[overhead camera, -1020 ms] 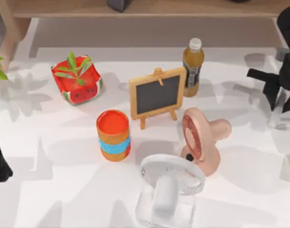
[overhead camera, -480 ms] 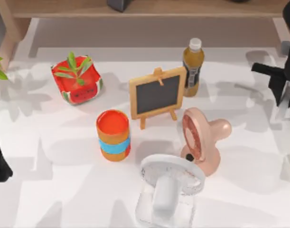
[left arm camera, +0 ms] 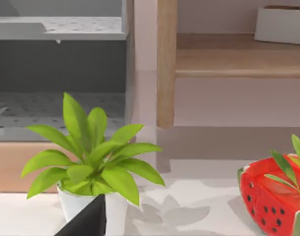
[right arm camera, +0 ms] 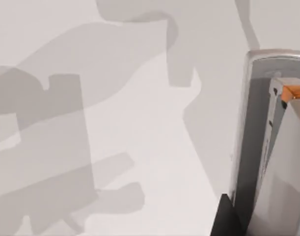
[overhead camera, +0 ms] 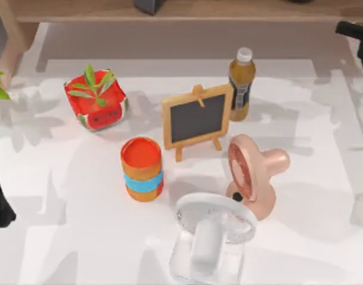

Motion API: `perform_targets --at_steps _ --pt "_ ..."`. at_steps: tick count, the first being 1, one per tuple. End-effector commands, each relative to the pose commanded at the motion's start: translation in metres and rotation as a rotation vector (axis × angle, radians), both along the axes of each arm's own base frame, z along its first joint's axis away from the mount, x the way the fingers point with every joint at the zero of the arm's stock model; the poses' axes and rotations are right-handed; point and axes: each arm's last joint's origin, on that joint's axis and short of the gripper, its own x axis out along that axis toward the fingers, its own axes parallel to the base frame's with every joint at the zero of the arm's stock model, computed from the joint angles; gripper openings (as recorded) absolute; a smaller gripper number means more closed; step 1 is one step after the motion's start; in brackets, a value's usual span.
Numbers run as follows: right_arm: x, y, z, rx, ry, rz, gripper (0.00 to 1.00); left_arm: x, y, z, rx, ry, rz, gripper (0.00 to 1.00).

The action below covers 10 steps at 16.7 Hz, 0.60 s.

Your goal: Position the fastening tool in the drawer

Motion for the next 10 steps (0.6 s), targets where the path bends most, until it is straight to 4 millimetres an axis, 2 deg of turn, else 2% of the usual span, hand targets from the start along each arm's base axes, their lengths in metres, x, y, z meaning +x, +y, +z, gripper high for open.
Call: perform_targets --at_steps 2,4,7,10 --pt "-0.001 -0.025 0.032 -0.010 -0.034 -0.015 0.00 0.000 0.000 0.000 0.000 0.000 0.000 1.00" --pt "-0.001 -0.058 0.049 -0.030 -0.031 -0.023 0.00 0.000 0.000 0.000 0.000 0.000 0.000 1.00" --pt "0.007 -0.109 0.052 -0.064 -0.019 0.005 0.00 0.000 0.000 0.000 0.000 0.000 0.000 1.00" --pt "0.020 -0.153 0.041 -0.100 -0.032 0.089 0.00 0.000 0.000 0.000 0.000 0.000 0.000 1.00"
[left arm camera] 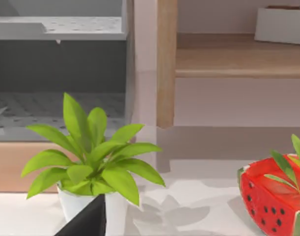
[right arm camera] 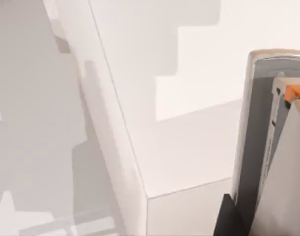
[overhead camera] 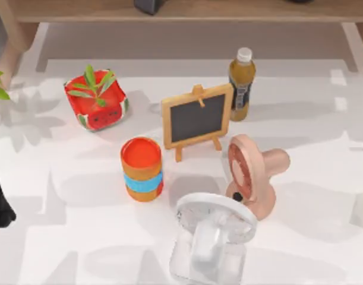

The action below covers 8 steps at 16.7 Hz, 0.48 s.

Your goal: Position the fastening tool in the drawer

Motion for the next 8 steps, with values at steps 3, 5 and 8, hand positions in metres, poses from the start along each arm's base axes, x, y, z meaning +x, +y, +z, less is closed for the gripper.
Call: perform_targets --at_steps 3,5,8 --pt "0.016 -0.032 -0.036 -0.024 0.037 0.121 0.00 0.000 0.000 0.000 0.000 0.000 0.000 1.00" --pt "0.025 -0.046 -0.074 -0.018 0.105 0.198 0.00 0.000 0.000 0.000 0.000 0.000 0.000 1.00" --pt "0.030 -0.051 -0.118 0.007 0.203 0.277 0.00 0.000 0.000 0.000 0.000 0.000 0.000 1.00"
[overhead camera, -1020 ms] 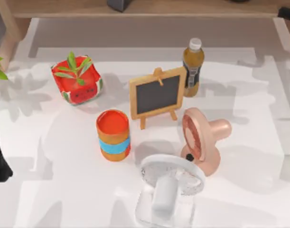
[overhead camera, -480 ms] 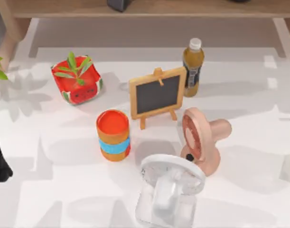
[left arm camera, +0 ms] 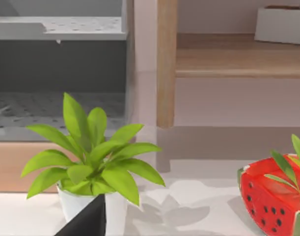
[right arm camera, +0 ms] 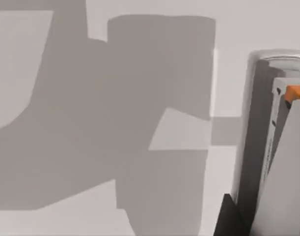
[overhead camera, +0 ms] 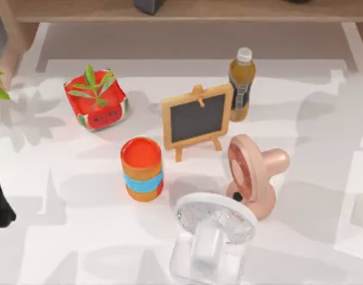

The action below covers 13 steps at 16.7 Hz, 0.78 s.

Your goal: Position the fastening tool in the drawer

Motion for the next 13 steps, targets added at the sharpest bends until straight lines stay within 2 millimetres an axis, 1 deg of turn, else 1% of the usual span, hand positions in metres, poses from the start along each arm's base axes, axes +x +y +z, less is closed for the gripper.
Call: perform_targets --at_steps 1,6,13 --pt "0.0002 0.0003 -0.0043 0.002 0.012 0.008 0.00 0.0000 0.0000 0.0000 0.000 0.000 0.000 1.00" --pt "0.0011 0.0016 -0.0059 0.005 0.013 0.009 0.00 0.0000 0.0000 0.0000 0.000 0.000 0.000 1.00" --pt "0.0006 -0.0016 -0.0107 0.028 -0.010 0.013 0.00 0.0000 0.0000 0.0000 0.000 0.000 0.000 1.00"
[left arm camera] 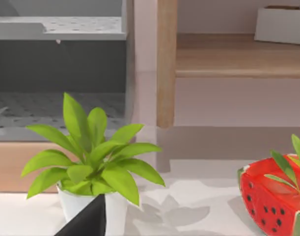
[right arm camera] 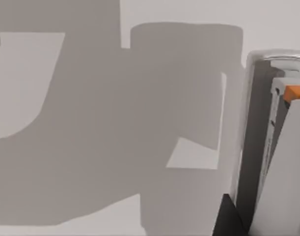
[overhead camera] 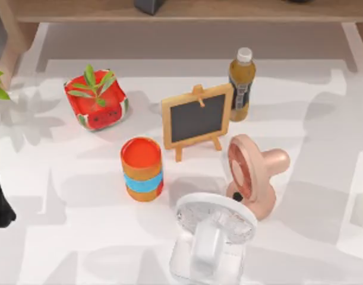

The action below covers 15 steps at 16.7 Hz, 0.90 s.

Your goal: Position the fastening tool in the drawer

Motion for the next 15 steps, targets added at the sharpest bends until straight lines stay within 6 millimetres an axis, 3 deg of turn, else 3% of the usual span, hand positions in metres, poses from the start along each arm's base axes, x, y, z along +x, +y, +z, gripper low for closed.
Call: perform_targets --at_steps 7,15 --pt "-0.0005 0.0019 -0.0036 -0.026 0.022 -0.005 0.00 0.0000 0.0000 0.0000 0.000 0.000 0.000 1.00" --pt "-0.0005 0.0019 -0.0036 -0.026 0.022 -0.005 0.60 0.0000 0.0000 0.0000 0.000 0.000 0.000 1.00"
